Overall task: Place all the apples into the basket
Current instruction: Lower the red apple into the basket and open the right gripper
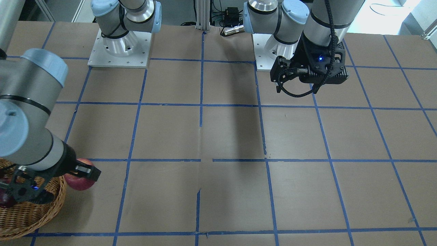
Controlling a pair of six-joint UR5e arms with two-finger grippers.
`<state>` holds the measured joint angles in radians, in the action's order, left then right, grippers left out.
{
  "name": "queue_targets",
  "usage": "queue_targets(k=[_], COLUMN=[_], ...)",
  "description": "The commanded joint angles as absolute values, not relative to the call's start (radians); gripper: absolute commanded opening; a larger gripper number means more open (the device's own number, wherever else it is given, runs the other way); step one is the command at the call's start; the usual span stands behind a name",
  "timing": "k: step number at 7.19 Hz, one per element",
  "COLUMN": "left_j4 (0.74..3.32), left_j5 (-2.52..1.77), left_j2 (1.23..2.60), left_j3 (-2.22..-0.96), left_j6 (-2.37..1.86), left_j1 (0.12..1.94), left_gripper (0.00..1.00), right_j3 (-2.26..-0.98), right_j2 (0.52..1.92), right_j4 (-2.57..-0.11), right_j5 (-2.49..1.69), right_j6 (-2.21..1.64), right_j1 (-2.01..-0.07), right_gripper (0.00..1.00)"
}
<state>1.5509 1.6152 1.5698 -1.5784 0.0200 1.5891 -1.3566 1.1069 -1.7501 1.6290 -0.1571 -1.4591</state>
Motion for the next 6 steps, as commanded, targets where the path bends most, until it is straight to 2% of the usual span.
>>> queue_targets(k=[1, 3, 6], left_j4=[1.551, 1.551, 1.551], left_j5=[1.615, 1.615, 1.615], left_j2=[1.569, 1.569, 1.569], left_j3=[-1.578, -1.578, -1.578], left_j6=[0.02, 0.02, 0.02], left_j1=[1.589, 1.589, 1.588], left_gripper=[1.0, 1.0, 1.0], right_j3=[-1.364, -1.374, -1.376], right_j2=[1.095, 1.039, 0.999], right_j4=[-1.785, -1.882, -1.896], right_j5=[1.677, 1.683, 1.686], right_j6=[0.081, 0.213, 0.216], right_j1=[-1.329, -1.243, -1.233], right_gripper=[0.0, 0.0, 0.0])
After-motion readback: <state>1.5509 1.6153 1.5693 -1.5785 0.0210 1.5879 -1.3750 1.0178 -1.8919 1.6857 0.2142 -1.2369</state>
